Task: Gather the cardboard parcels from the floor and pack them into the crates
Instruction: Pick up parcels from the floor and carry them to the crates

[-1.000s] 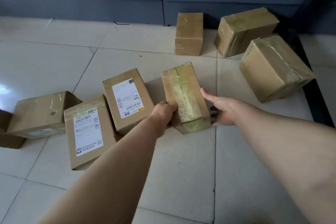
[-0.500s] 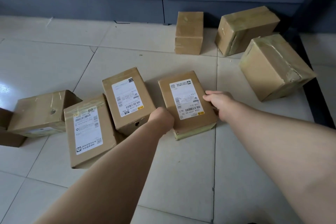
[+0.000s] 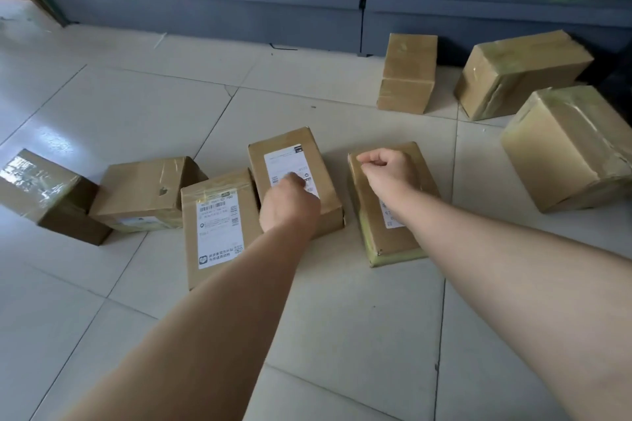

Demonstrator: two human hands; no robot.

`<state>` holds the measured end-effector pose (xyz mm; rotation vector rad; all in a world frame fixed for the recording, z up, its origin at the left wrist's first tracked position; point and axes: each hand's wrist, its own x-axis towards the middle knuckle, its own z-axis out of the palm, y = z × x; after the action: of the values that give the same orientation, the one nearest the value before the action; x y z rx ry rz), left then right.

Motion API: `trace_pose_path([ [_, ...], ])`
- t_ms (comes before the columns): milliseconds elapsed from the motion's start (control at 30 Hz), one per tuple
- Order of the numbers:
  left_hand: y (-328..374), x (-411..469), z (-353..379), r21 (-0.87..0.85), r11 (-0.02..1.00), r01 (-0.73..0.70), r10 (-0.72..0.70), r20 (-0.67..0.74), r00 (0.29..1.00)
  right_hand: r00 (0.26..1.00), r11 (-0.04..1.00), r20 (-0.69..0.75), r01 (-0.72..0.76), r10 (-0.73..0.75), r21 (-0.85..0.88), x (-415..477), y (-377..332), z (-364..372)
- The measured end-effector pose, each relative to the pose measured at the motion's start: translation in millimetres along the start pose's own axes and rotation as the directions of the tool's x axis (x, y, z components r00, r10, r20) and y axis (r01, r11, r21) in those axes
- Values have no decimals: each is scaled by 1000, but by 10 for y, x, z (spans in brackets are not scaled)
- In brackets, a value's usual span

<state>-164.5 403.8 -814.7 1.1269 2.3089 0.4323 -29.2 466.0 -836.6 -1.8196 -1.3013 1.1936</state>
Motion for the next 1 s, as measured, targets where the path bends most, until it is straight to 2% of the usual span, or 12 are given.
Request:
trace_pose_path([
  [100,-192,113,-133,-69,993,99,-104,-67,992,948,997,317,4,19,-73,-69,-62,197],
  [167,-244,145,-155,-96,981,167,-167,5,986,857,990,513,19,55,-137,-125,-67,313],
  [200,-250,153,-164,-105,977,183,-180,44,983,840,988,538,19,67,-153,-142,-58,346],
  [267,-290,198,-167,-129,969,209,-199,90,976,869,980,483,-15,111,-199,-114,-28,354],
  [333,-345,238,-181,-126,962,244,-229,125,965,886,931,433,5,165,-366,-63,12,324],
  [433,-399,252,-176,-47,967,250,-242,125,962,863,874,445,8,239,-486,-132,5,362],
  [500,-342,246,-141,-5,975,222,-219,138,966,809,897,489,-101,326,-430,-188,10,495],
  [567,-285,222,-94,-60,963,264,-252,162,954,806,903,475,-160,352,-399,-232,33,586],
  [667,-331,297,-85,-250,897,365,-346,117,931,877,949,427,-93,222,-302,-242,-50,533],
  [733,-392,425,-130,-367,875,315,-329,28,944,910,984,400,-40,107,-172,-218,-195,401],
  [867,-46,312,-454,-646,760,73,-190,-113,975,970,999,238,44,-49,30,-179,-487,78],
  [1000,410,-41,-487,-833,553,6,50,40,998,998,976,-3,60,-61,208,-151,-582,-376],
])
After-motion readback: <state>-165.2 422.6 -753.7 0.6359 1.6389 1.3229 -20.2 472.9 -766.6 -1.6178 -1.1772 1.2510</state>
